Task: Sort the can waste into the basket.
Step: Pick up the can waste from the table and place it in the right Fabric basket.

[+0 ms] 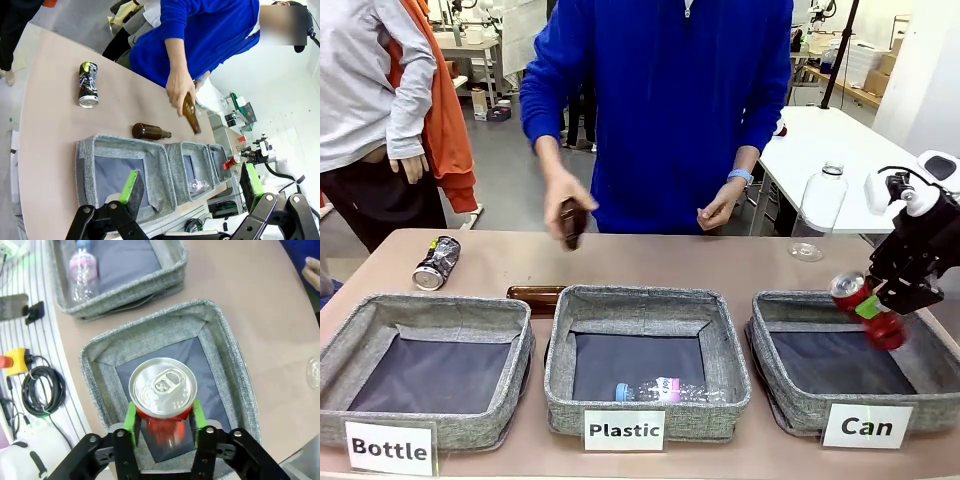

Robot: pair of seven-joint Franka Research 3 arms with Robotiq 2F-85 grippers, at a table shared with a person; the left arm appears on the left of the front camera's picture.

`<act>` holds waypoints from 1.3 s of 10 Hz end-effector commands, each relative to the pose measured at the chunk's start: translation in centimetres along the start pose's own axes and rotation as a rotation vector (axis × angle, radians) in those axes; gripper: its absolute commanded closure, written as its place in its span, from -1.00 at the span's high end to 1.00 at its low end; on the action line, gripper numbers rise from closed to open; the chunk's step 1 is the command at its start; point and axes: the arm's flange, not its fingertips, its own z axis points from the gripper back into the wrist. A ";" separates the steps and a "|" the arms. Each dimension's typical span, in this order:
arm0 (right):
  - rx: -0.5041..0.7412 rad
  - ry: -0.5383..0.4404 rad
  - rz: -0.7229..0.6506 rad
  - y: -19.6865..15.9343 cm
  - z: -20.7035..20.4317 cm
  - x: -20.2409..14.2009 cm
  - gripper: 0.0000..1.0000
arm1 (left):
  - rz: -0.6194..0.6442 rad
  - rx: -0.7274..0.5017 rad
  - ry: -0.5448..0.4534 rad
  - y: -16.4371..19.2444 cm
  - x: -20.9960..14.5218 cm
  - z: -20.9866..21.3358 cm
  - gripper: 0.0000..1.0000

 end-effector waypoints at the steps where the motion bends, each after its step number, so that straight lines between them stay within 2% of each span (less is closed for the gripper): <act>1: -0.010 0.018 -0.024 -0.3 0.0 0.0 1.00 | -0.019 -0.015 -0.013 0.0 0.2 0.0 1.00; 2: -0.009 0.010 -0.029 -0.5 0.1 -0.1 1.00 | 0.000 0.000 0.000 0.0 0.0 0.0 1.00; 3: -0.012 -0.007 -0.038 -0.7 0.3 -0.4 1.00 | -0.055 -0.022 0.005 -1.0 1.4 3.3 1.00; 4: -0.009 -0.033 -0.053 -1.1 0.7 -0.7 1.00 | -0.072 -0.039 -0.042 -2.0 3.3 7.1 1.00; 6: 0.024 -0.099 -0.135 -2.3 1.4 -1.8 1.00 | -0.057 -0.098 -0.057 -2.8 4.4 13.9 1.00; 7: 0.141 -0.190 -0.238 -3.0 2.3 -2.9 1.00 | -0.031 -0.098 -0.067 -2.4 3.6 16.3 1.00; 9: 0.345 -0.445 -0.483 -4.0 4.5 -4.9 1.00 | 0.020 -0.138 -0.059 -1.8 2.3 17.8 1.00; 10: 0.399 -0.561 -0.669 -4.5 5.1 -5.4 1.00 | 0.030 -0.168 -0.047 -2.0 1.9 17.5 1.00; 11: 0.476 -0.678 -0.916 -5.3 5.6 -5.5 1.00 | 0.018 -0.193 -0.026 -2.6 1.7 16.5 1.00; 13: 0.660 -0.736 -1.144 -6.9 5.5 -5.7 1.00 | 0.012 -0.224 0.069 -3.5 0.9 13.3 1.00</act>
